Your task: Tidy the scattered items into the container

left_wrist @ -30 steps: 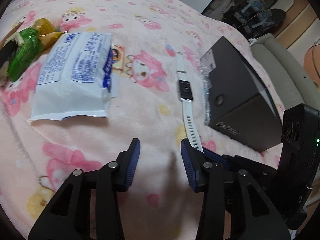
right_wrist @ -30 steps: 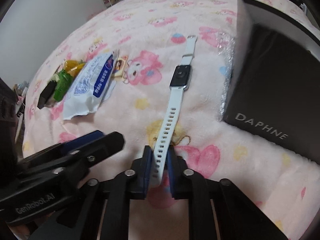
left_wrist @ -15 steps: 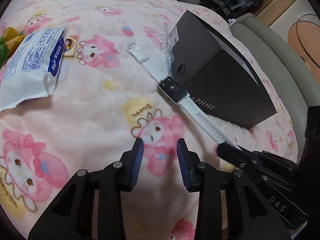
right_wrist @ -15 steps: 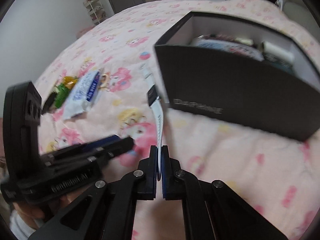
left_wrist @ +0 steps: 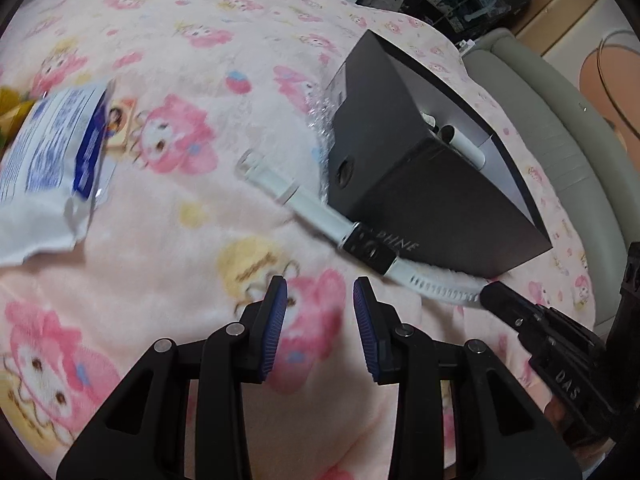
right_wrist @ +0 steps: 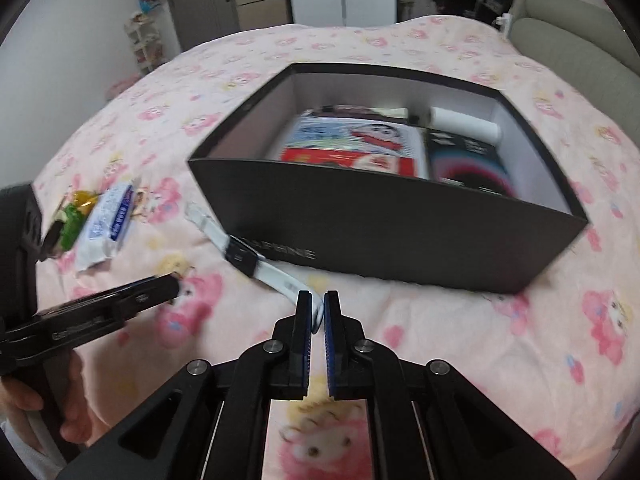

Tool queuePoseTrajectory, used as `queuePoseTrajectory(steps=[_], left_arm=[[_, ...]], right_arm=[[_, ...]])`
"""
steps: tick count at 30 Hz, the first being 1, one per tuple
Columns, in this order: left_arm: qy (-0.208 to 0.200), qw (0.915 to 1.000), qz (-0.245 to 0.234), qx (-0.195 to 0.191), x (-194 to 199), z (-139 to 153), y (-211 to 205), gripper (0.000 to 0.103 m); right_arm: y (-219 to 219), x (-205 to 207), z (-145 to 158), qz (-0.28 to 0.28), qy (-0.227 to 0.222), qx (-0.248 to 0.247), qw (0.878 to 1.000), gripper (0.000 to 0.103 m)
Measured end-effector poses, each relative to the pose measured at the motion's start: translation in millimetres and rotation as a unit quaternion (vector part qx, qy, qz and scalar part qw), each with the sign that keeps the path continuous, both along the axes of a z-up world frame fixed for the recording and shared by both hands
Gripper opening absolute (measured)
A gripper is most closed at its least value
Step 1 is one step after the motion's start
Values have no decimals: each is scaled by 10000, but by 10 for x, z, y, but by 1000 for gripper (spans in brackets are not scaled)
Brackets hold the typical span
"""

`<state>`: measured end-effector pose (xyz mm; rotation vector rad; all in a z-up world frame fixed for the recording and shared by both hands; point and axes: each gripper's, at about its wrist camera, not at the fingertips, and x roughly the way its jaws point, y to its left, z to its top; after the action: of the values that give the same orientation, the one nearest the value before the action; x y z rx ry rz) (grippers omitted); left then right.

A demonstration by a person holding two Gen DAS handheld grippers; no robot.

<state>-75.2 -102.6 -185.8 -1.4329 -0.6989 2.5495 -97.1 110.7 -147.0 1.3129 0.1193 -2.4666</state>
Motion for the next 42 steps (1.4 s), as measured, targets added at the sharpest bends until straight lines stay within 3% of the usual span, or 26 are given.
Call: queuePoseTrajectory(steps=[5, 10, 19, 23, 27, 33, 37, 42], left_arm=[[14, 10000, -20, -76, -101, -90, 46, 34], [-87, 9999, 87, -15, -64, -261, -69, 33], [13, 9996, 108, 253, -17, -293, -201, 34], [122, 9995, 83, 277, 75, -231, -255, 34], [174, 9990, 58, 408, 113, -183, -257, 35], [157, 9987, -50, 490, 143, -105, 1, 35], [22, 9980, -165, 604, 176, -113, 92, 35], [-117, 9966, -216, 788, 279, -128, 170, 35]], right_arm=[[-340, -183, -170, 548, -189, 107, 9983, 19], [-476, -357, -321, 758, -431, -97, 9961, 37], [-600, -541, -664, 985, -1020, -273, 9895, 35], [-590, -406, -589, 1063, -775, -374, 9906, 24], [-560, -205, -454, 1223, -555, -400, 9901, 22], [-414, 90, -430, 1308, -889, -673, 9851, 21], [-324, 327, -381, 1375, -657, -333, 9878, 21], [-82, 296, -457, 897, -1539, -1459, 9731, 21]])
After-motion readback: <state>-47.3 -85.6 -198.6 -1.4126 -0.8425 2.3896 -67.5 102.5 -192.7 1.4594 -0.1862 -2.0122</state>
